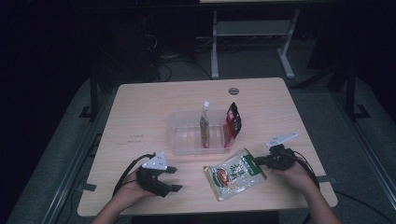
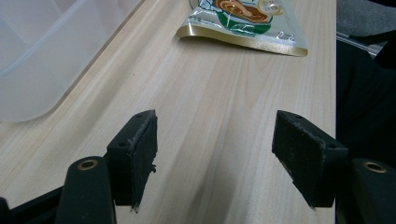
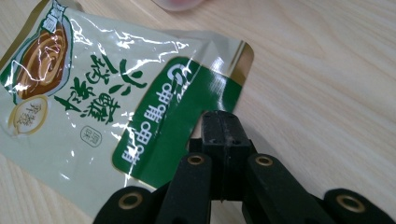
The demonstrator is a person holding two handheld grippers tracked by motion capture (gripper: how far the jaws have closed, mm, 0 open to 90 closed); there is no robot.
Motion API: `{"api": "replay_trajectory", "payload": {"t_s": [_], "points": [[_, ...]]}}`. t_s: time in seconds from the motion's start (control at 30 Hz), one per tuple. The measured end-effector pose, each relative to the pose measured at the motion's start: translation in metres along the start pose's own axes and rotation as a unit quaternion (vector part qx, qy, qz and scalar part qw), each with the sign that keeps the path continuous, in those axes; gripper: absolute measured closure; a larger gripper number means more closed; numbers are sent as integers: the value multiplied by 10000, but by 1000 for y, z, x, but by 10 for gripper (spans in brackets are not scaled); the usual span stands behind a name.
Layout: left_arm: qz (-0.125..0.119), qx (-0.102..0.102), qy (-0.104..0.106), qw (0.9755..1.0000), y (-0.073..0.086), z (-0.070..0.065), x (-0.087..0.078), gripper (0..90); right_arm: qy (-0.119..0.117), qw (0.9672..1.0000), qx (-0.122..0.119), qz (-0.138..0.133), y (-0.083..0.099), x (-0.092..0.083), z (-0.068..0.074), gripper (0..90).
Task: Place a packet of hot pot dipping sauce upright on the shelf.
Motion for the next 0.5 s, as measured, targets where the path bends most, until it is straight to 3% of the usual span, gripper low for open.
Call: {"api": "replay_trajectory", "payload": {"t_s": [0.13, 0.23, 0.33, 0.5], "points": [[48, 48, -15, 10000, 0, 0, 0, 307, -168, 9998, -32, -33, -3, 4, 7, 900], [-1, 14, -17, 10000, 0, 0, 0, 307, -139, 9997, -219, 20, -7, 5, 13, 900], [27, 43, -15, 10000, 0, 0, 0, 307, -150, 9997, -213, -6, -7, 6, 14, 900], [29, 71, -33, 10000, -1, 0, 0, 308, -389, 9988, -284, -36, -13, 11, 28, 900]]}}
Point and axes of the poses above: each handheld gripper's, and its own axes: x roughly forward along the jaws, y roughly out of its underside, z roughly to its left, the point moved 4 cm from there along x, roughly forward along the jaws, and after that the axes turned 14 degrees about y, right-handed, at the moved point
